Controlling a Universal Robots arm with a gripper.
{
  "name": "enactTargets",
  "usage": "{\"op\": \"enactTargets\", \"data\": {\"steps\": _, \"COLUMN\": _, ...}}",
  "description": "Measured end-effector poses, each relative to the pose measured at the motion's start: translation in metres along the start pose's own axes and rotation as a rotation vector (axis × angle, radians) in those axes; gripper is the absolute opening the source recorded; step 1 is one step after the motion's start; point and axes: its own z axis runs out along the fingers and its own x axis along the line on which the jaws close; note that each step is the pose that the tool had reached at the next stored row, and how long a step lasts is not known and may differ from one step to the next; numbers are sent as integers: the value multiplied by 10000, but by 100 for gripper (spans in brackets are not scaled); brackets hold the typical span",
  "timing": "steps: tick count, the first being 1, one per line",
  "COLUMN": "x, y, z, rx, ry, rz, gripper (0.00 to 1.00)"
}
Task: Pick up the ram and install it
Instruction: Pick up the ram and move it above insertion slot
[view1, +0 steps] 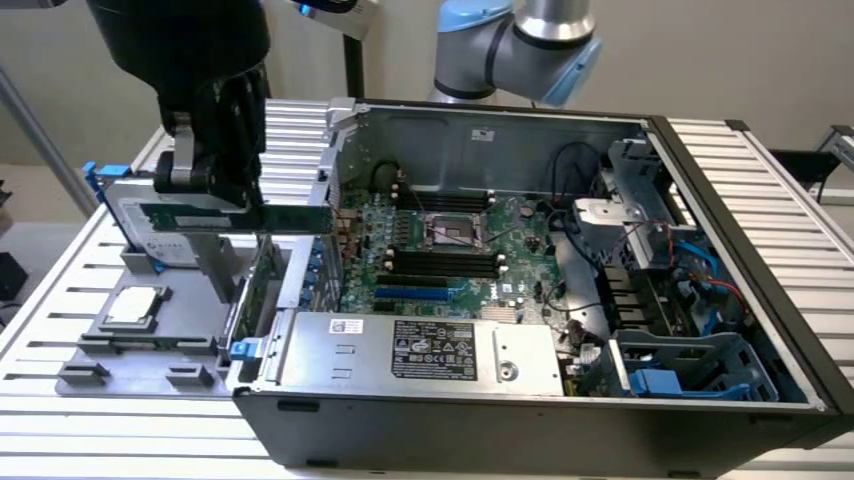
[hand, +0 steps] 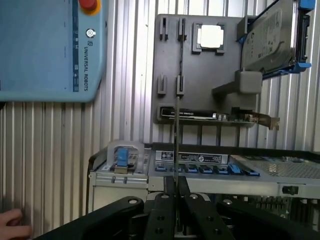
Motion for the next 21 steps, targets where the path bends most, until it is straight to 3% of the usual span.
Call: {"op": "enactTargets", "data": {"steps": 21, "x": -195, "y": -722, "z": -11, "rx": 0, "ry": -94, "rz": -2, "gripper": 14}}
